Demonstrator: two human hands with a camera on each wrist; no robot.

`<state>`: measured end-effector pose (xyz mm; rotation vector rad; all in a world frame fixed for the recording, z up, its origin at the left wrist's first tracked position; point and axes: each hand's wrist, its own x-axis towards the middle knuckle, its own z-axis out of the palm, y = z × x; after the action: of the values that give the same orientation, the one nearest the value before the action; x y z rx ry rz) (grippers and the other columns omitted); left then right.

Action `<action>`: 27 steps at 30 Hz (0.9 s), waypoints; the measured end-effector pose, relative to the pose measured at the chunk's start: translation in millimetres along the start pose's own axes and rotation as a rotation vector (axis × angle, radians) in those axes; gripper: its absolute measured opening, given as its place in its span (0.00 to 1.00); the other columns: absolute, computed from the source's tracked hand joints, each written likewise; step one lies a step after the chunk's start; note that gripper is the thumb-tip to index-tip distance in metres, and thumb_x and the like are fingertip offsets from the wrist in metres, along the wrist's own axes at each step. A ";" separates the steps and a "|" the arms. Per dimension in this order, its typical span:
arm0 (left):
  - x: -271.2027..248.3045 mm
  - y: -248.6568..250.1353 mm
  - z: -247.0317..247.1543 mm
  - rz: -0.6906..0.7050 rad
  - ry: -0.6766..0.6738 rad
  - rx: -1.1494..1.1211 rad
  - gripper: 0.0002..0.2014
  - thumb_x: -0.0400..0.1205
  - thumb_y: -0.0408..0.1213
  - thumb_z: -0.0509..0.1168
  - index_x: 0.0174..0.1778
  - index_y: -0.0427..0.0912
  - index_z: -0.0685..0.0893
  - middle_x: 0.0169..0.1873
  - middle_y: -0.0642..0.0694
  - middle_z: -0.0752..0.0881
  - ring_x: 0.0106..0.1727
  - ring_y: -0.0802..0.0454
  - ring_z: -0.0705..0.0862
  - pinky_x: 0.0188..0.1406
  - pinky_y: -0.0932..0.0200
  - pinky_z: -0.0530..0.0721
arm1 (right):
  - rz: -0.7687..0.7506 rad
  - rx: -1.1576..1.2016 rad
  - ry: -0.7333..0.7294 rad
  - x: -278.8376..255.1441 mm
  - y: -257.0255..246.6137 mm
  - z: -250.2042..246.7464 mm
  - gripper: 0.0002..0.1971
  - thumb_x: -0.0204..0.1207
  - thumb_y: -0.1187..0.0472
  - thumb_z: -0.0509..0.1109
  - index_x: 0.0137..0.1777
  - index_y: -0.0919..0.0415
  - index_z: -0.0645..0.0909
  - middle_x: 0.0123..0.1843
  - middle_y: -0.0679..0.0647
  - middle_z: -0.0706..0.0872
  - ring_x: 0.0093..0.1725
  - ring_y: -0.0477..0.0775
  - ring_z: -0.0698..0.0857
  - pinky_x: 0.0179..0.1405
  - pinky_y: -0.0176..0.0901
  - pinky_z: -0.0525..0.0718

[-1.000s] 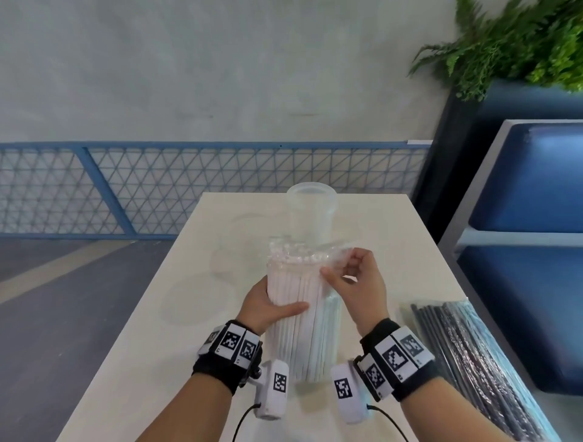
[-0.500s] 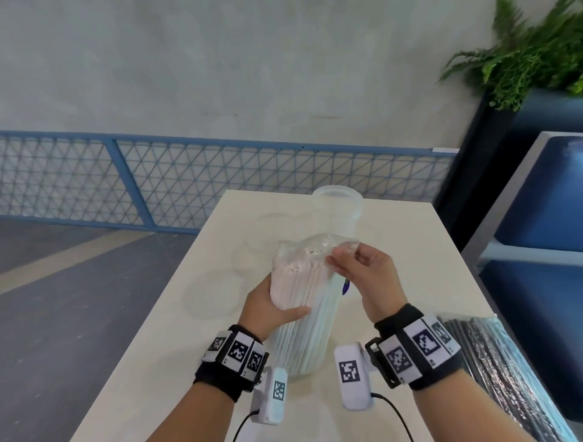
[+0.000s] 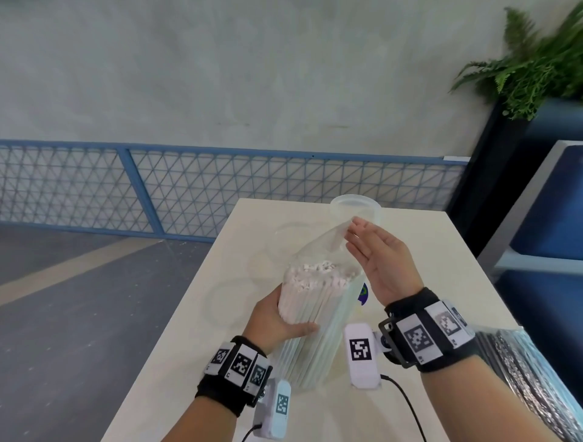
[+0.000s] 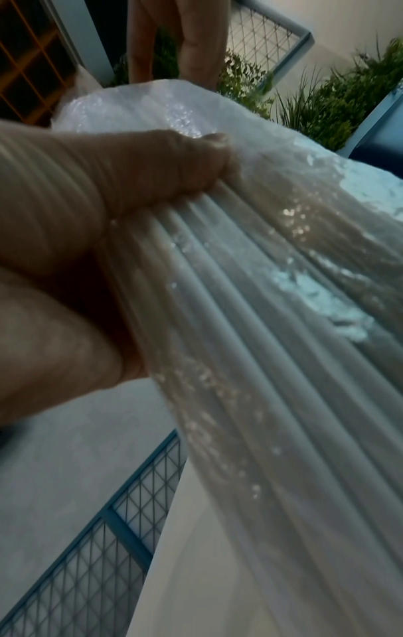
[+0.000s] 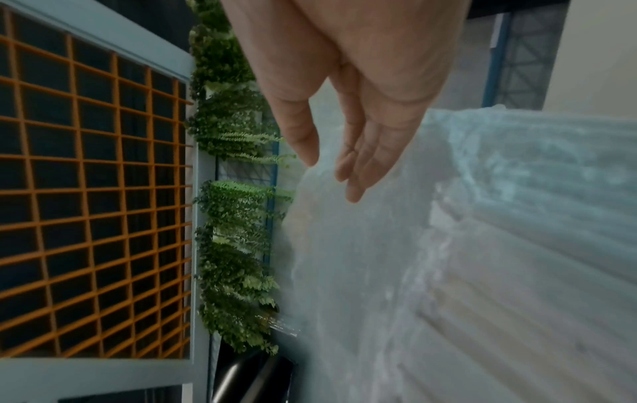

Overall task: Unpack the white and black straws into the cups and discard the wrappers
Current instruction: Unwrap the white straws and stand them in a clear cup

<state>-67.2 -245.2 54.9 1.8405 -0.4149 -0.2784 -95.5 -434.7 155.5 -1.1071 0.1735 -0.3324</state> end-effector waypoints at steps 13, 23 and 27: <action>14.2 -18.2 -44.3 0.015 0.021 0.004 0.29 0.61 0.39 0.83 0.54 0.58 0.78 0.48 0.57 0.87 0.52 0.65 0.84 0.44 0.72 0.82 | -0.352 -1.274 -0.454 4.8 25.0 40.4 0.07 0.67 0.56 0.78 0.42 0.54 0.83 0.37 0.36 0.81 0.37 0.37 0.79 0.47 0.30 0.73; 17.0 -22.6 -65.2 -0.054 0.169 -0.010 0.30 0.58 0.35 0.84 0.49 0.58 0.78 0.46 0.59 0.86 0.51 0.62 0.83 0.41 0.73 0.80 | -0.335 -1.309 -0.529 26.0 22.1 73.4 0.08 0.78 0.66 0.66 0.52 0.56 0.85 0.44 0.50 0.85 0.29 0.48 0.85 0.40 0.26 0.77; 10.8 -18.0 -75.9 -0.057 0.225 -0.007 0.31 0.59 0.34 0.84 0.53 0.53 0.77 0.45 0.62 0.84 0.49 0.69 0.80 0.40 0.80 0.77 | -0.382 -1.506 -0.684 36.2 28.2 88.6 0.17 0.72 0.61 0.72 0.62 0.54 0.81 0.60 0.52 0.81 0.52 0.51 0.82 0.53 0.37 0.78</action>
<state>-25.1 -179.0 60.9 1.8543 -0.2051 -0.1094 -30.0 -360.9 170.1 -2.6869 -0.5084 -0.0891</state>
